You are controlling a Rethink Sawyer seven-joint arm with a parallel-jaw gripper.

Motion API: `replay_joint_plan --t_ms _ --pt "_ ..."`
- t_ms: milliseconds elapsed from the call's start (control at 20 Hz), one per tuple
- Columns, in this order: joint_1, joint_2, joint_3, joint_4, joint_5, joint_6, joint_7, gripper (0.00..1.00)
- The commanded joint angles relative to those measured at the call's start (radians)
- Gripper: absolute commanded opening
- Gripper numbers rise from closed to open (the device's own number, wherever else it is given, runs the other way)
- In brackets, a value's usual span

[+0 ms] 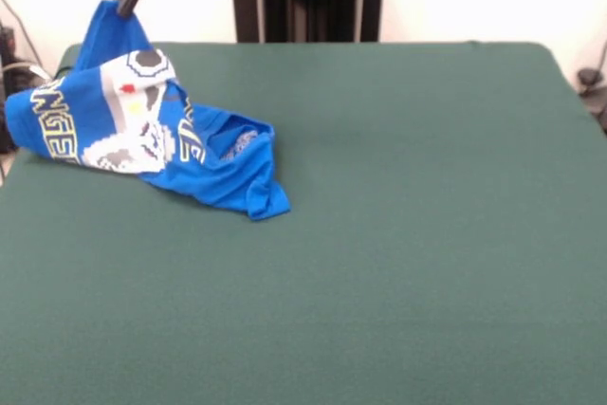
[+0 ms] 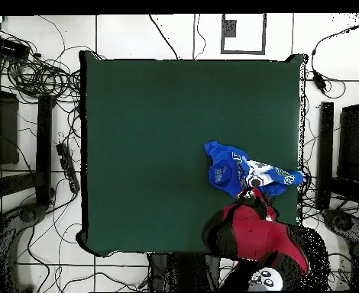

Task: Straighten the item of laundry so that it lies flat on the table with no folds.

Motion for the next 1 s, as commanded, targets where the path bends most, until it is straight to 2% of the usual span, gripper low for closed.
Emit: replay_joint_plan --t_ms 50,150,200,400,500,550,700,900,1000 --pt "-0.084 -0.161 0.279 0.074 0.031 0.391 -0.179 0.00" --pt "-0.156 -0.234 0.382 0.123 0.074 0.557 -0.244 0.00" --pt "-0.259 -0.301 0.517 0.171 0.149 0.812 -0.312 0.00" --pt "-0.266 -0.375 0.542 0.103 0.178 1.185 -0.384 0.00" --pt "-0.316 -0.382 0.596 0.077 0.192 1.345 -0.425 0.00" --pt "-0.348 -0.379 0.631 0.074 0.205 1.402 -0.447 0.00" --pt "-0.444 -0.314 0.724 0.007 0.172 1.484 -0.584 0.00" --pt "-0.553 -0.217 0.851 -0.046 0.159 1.555 -0.731 0.00" --pt "-0.605 -0.161 0.914 -0.055 0.159 1.546 -0.821 0.00"
